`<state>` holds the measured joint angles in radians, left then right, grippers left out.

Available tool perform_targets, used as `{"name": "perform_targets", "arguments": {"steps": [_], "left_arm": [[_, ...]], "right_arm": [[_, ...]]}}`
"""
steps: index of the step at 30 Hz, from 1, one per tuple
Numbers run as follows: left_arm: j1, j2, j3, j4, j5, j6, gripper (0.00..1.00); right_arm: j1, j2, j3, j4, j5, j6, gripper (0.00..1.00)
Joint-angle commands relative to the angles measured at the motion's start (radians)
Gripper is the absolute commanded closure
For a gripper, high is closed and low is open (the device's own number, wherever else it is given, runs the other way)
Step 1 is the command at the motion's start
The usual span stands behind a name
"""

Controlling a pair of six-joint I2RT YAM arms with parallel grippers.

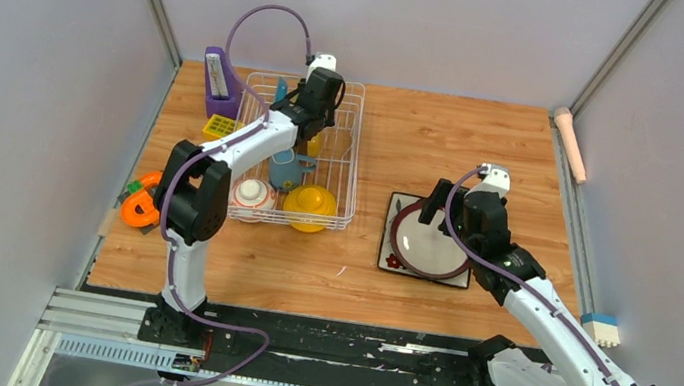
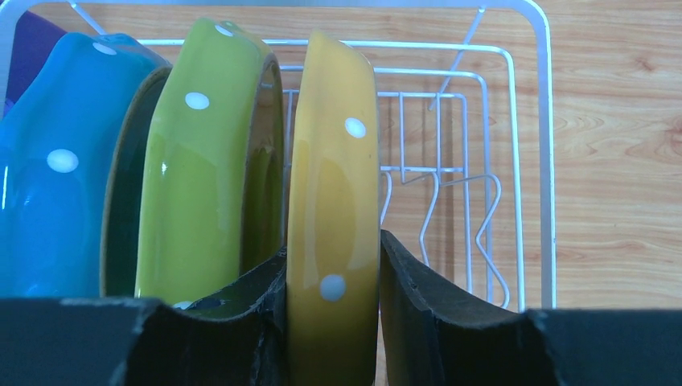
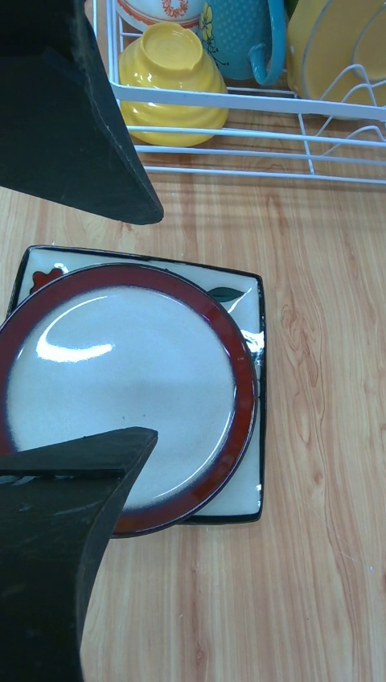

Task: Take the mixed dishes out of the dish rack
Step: Pick up the plate from the dish rack.

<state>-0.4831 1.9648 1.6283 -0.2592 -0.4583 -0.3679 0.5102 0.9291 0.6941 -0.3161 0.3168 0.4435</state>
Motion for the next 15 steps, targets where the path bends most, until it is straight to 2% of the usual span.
{"name": "perform_targets", "arguments": {"steps": [1,7,9,12,15], "left_arm": [[0.001,-0.074,0.048,0.011,-0.023,0.032,0.57],[0.001,-0.072,0.055,0.003,-0.021,0.036,0.63],[0.001,-0.073,0.059,0.001,-0.019,0.038,0.71],[0.002,-0.077,0.065,-0.001,-0.004,0.047,0.97],[0.001,-0.087,0.072,0.003,0.023,0.05,1.0]], "right_arm": [[0.007,0.002,0.005,0.034,0.011,0.001,0.0],[0.007,0.0,0.007,0.033,0.011,0.001,0.0],[0.007,-0.002,0.005,0.034,0.014,0.001,0.0],[0.007,-0.004,0.005,0.033,0.016,0.0,0.0],[0.007,-0.005,0.005,0.032,0.016,0.001,0.0]]}}
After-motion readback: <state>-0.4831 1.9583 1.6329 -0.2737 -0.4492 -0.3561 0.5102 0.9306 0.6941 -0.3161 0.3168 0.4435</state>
